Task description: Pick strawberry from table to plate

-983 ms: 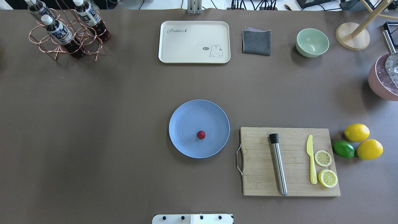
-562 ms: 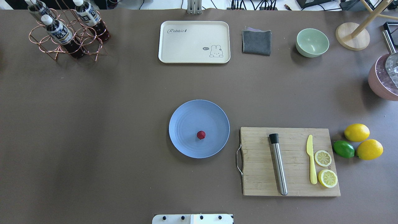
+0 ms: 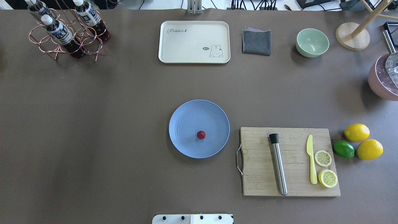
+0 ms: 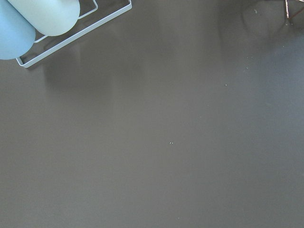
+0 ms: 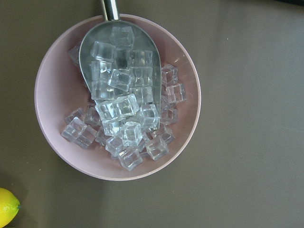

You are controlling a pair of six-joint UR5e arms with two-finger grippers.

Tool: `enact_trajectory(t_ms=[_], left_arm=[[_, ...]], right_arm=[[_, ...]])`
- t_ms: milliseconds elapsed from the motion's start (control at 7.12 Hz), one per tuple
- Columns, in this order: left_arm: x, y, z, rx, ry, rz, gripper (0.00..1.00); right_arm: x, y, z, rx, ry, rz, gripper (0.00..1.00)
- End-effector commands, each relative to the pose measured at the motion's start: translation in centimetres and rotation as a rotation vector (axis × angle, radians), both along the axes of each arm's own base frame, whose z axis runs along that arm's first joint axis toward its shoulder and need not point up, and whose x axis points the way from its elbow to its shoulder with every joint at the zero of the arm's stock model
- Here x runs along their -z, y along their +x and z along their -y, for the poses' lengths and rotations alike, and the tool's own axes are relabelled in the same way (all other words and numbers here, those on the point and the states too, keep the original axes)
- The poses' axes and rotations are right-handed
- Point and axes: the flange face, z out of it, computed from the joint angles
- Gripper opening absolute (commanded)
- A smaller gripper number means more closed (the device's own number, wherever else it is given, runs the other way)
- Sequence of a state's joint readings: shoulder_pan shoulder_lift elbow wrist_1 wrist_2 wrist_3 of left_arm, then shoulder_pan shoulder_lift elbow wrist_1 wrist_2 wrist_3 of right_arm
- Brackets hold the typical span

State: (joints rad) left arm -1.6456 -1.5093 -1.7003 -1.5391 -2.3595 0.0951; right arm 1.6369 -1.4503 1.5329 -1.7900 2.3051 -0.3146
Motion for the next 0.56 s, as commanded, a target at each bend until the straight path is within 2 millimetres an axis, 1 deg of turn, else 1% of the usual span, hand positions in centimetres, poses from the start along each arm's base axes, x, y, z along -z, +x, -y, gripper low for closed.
enact_trajectory(t_ms=[0, 421], left_arm=[[-0.34, -0.02, -0.09, -0.002, -0.005, 0.001, 0.97], [-0.49, -0.02, -0.17, -0.002, -0.008, 0.001, 0.97]], right_arm=[[0.03, -0.25, 0.09, 0.003, 0.001, 0.000, 1.00], [-0.05, -0.82, 0.12, 0.014, -0.001, 0.000, 1.00]])
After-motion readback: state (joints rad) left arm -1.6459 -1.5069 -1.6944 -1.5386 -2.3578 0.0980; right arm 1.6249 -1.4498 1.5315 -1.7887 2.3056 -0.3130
